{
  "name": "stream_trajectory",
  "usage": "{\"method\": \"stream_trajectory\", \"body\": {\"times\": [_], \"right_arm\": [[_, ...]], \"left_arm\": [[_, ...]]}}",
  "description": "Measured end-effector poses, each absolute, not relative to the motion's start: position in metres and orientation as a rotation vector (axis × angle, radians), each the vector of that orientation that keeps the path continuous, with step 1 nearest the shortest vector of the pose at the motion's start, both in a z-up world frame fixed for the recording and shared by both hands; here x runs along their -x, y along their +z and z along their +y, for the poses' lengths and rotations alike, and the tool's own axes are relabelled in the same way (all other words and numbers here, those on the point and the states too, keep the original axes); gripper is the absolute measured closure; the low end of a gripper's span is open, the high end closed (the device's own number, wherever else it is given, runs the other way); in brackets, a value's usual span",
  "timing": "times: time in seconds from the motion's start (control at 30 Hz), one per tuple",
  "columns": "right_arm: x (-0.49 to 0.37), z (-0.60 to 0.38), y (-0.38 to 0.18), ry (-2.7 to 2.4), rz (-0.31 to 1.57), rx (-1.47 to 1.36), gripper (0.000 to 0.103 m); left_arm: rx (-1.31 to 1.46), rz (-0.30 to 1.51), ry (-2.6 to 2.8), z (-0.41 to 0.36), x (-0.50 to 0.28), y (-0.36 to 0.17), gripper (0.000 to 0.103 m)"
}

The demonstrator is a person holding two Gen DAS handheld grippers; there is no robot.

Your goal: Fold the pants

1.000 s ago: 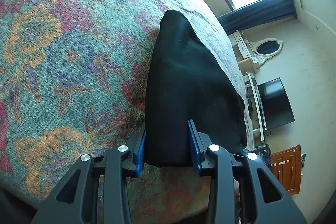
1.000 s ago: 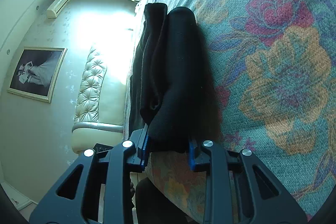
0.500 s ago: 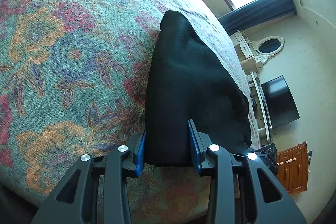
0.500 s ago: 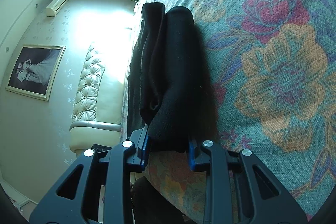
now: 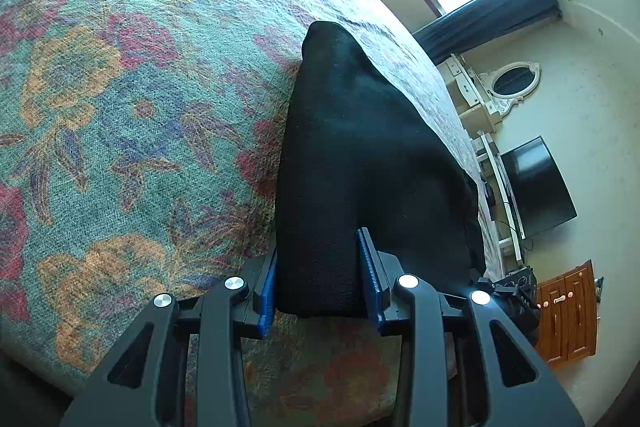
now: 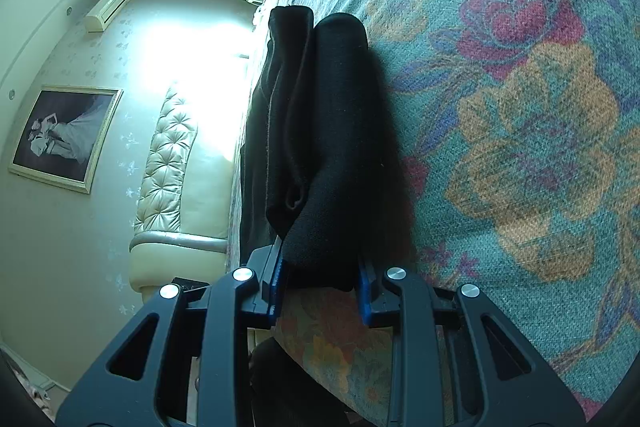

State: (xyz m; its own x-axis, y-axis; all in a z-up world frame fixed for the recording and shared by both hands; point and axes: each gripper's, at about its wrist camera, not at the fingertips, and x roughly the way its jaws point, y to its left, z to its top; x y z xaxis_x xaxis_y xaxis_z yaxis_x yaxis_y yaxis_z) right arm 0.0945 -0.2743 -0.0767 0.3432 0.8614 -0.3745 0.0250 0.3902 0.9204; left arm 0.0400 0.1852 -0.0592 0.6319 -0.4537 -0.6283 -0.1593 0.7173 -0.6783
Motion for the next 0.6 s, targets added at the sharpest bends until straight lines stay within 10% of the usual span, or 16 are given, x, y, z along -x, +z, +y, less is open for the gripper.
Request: {"method": "stream_trajectory", "body": {"times": [0.6], "right_arm": [[-0.083, -0.29, -0.086, 0.696, 1.092, -1.034, 0.075]], "left_arm": [[0.745, 0.915, -0.204, 0.187, -0.03, -0.058, 0.066]]}}
